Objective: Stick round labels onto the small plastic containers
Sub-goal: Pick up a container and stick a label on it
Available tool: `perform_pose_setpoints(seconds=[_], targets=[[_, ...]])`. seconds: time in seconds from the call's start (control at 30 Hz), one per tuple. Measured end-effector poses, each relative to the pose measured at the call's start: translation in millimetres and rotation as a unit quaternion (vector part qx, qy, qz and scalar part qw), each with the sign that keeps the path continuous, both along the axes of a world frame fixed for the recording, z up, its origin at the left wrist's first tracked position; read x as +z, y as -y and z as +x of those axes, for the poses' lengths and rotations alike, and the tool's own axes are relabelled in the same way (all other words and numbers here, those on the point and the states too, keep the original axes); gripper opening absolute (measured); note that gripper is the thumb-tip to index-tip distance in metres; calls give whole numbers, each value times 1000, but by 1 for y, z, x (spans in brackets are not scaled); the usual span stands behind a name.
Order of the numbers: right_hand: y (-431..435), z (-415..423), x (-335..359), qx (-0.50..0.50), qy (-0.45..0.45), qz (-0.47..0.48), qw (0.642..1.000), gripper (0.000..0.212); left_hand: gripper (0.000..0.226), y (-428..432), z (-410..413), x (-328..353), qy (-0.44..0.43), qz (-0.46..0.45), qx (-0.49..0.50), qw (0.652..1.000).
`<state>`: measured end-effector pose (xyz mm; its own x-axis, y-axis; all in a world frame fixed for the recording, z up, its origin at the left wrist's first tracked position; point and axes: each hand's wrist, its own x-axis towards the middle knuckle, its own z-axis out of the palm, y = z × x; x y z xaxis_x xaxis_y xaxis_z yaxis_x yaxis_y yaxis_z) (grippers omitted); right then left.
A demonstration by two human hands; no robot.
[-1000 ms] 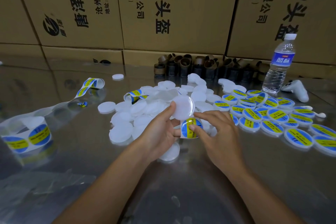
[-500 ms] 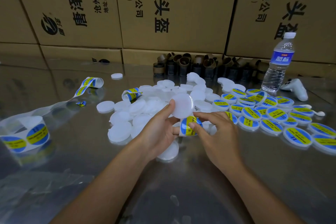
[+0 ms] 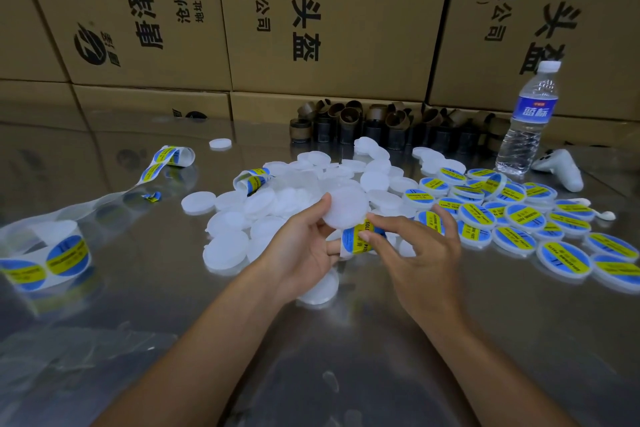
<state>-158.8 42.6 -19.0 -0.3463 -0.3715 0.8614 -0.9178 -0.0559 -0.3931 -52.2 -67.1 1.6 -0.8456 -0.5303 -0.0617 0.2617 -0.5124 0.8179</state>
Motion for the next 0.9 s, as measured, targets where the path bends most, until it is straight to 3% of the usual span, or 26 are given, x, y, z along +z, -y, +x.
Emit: perform_pose_setpoints(seconds=[0.3, 0.53, 0.7, 0.9], targets=[[-1, 1, 7, 20, 20, -23, 999, 8, 30, -1, 0, 4, 19, 5, 9, 1000], [-1, 0, 1, 0, -30, -11, 999, 6, 27, 1, 4, 8, 70, -83, 21, 994], [0, 1, 1, 85, 103, 43, 990, 12, 26, 3, 6, 10, 68, -76, 49, 994], [-3, 5, 6, 142, 180, 126, 965, 24, 25, 5, -1, 9, 51, -55, 159, 984]])
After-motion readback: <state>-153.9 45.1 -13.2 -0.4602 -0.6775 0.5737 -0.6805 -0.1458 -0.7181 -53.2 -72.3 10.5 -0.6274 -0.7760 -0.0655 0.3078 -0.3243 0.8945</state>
